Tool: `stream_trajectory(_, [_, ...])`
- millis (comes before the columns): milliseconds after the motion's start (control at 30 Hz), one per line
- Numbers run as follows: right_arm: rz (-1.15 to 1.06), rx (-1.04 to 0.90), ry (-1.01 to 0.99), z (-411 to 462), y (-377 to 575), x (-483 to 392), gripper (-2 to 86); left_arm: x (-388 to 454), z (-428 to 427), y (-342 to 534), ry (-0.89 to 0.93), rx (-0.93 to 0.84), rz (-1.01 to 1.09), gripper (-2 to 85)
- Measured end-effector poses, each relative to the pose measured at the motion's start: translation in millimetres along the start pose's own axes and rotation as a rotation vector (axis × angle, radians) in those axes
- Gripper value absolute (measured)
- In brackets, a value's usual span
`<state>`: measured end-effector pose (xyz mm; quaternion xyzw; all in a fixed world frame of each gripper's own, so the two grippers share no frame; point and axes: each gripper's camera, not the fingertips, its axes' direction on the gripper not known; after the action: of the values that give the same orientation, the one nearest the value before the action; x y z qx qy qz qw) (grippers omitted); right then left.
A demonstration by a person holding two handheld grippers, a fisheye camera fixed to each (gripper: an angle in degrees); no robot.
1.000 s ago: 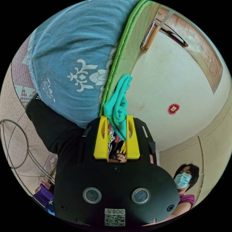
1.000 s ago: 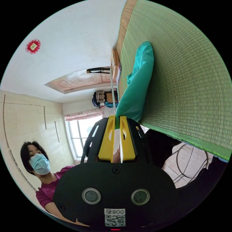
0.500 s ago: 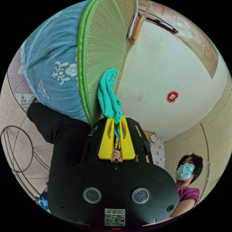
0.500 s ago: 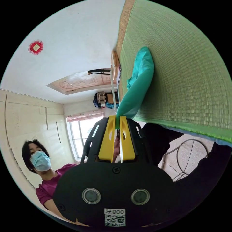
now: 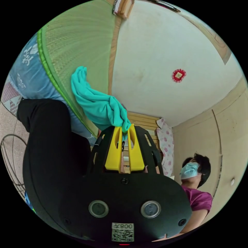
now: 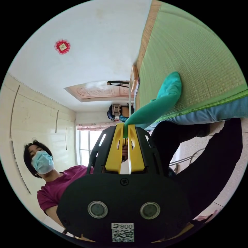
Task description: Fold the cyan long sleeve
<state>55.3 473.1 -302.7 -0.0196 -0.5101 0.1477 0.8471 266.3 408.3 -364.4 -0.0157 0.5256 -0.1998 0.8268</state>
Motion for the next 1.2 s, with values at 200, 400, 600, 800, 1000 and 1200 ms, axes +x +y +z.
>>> stream_trajectory(200, [-0.082,0.105,-0.015,-78.9,27.4,-9.8,1.7,67.3,73.7,-30.0,0.036,-0.098,0.039,3.8])
stream_trajectory(400, [-0.123,0.198,0.012,-159.5,20.2,-5.6,1.7,129.6,172.1,-87.7,0.005,-0.194,0.091,3.7])
stream_trajectory(600, [-0.191,0.273,0.068,-250.7,-48.0,-13.7,1.7,199.5,311.5,-171.7,-0.013,-0.247,0.154,3.7])
stream_trajectory(800, [-0.319,0.353,0.133,-370.7,-149.1,-57.8,1.7,296.7,492.2,-249.7,0.026,-0.3,0.298,3.6])
stream_trajectory(1000, [-0.458,0.455,0.245,-507.6,-190.2,-96.6,1.9,366.4,672.9,-276.1,0.056,-0.431,0.412,3.7])
stream_trajectory(1200, [-0.292,0.589,0.319,-634.0,-166.3,1.6,2.1,322.9,815.0,-264.0,-0.107,-0.612,0.317,3.7])
